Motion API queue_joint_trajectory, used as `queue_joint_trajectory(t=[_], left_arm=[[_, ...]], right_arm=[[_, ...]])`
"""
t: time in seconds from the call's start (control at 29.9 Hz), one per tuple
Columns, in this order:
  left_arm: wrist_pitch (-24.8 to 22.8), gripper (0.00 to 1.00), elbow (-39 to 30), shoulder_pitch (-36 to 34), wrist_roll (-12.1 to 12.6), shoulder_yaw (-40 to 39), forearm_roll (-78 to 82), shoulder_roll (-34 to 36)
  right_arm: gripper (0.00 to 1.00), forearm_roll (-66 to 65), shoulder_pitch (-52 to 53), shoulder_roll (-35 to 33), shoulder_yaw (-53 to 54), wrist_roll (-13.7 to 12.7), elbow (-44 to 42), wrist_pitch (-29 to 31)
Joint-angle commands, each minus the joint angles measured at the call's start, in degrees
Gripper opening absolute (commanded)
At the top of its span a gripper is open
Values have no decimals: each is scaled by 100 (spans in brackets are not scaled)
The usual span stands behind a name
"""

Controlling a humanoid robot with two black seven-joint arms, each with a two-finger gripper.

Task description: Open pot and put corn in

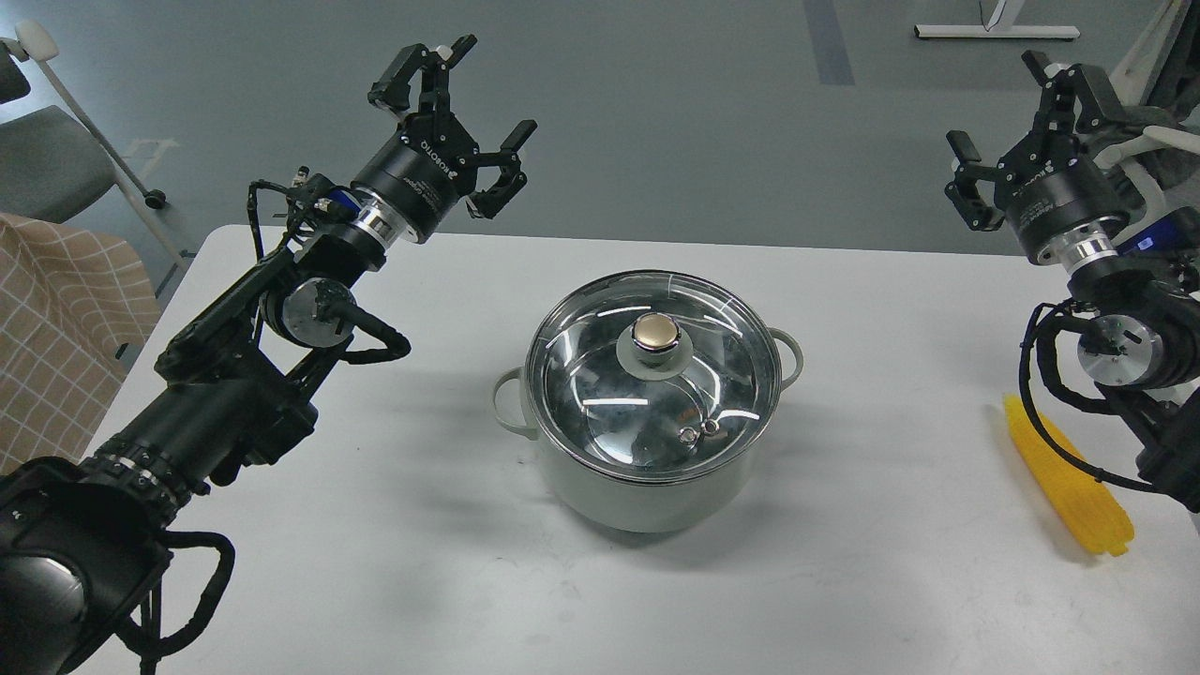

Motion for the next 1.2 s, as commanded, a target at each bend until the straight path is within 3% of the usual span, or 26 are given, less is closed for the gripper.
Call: queue_joint_trajectory(t=[0.0,0.43,1.17], left_arm=[[36,98,-4,7,-12,-94,2,-27],[564,98,-30,7,-39,-102,2,-1],[520,98,-470,217,-39,-225,-174,131]], right_arm=[[100,2,2,-6,-1,0,39,-21],[100,-51,28,11,-89,0,110,-91],[100,-68,28,-42,-89,0,189,-91]])
